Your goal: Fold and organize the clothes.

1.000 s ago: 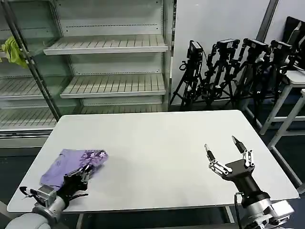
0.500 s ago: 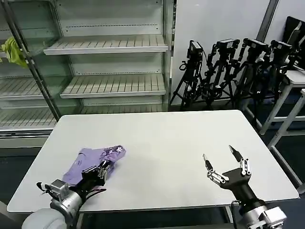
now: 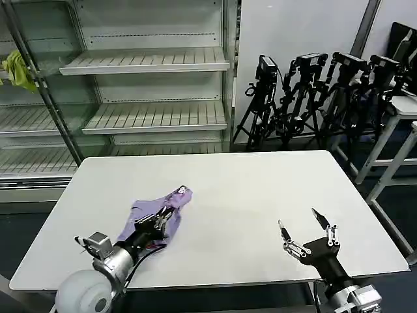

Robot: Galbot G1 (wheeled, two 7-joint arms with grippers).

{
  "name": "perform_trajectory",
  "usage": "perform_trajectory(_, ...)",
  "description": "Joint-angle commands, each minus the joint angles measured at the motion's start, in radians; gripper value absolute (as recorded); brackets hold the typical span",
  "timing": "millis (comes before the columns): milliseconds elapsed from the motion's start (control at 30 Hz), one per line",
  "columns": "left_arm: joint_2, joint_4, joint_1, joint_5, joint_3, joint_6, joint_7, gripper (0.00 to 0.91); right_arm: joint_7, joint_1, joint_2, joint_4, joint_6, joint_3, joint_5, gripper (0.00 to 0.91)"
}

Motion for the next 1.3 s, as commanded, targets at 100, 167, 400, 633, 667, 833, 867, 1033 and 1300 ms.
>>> perform_trajectory(100,-0.026,0.012,-0.097,-0.045,0.106,-0.065,0.020,0.907,0.000,0.020,0.000,-0.062,-0.001,-0.018,-0.008,0.907)
perform_trajectory(167,-0.026,0.003,-0.097,-0.046,0.104,-0.076,0.026,0.907,0.000,0.029,0.000,-0.067,-0.002,-0.025,-0.008,0.907)
perform_trajectory(400,-0.027,-0.050,-0.081,-0.050,0.096,-0.085,0.033,0.907,0.000,0.049,0.003,-0.083,-0.002,-0.046,-0.010,0.907)
perform_trajectory(633,-0.039,-0.049,-0.075,-0.022,0.112,-0.083,0.049,0.907,-0.001,0.044,0.005,-0.080,0.000,-0.041,-0.010,0.907)
perform_trajectory(667,-0.042,-0.046,-0.074,-0.018,0.114,-0.083,0.051,0.907,-0.001,0.040,0.006,-0.080,0.000,-0.039,-0.010,0.907)
perform_trajectory(833,-0.047,-0.041,-0.066,-0.002,0.119,-0.083,0.063,0.907,-0.001,0.032,0.006,-0.077,0.005,-0.032,-0.010,0.907)
perform_trajectory(867,-0.046,-0.041,-0.065,0.000,0.118,-0.084,0.062,0.907,-0.001,0.032,0.006,-0.076,0.005,-0.032,-0.010,0.907)
perform_trajectory(1033,-0.042,-0.047,-0.061,0.000,0.102,-0.084,0.059,0.907,0.008,0.030,0.009,-0.044,-0.034,-0.056,0.042,0.907)
perform_trajectory(1300,-0.006,-0.071,-0.010,0.016,-0.008,-0.097,0.057,0.907,0.103,-0.007,-0.028,0.025,-0.137,-0.233,0.320,0.907)
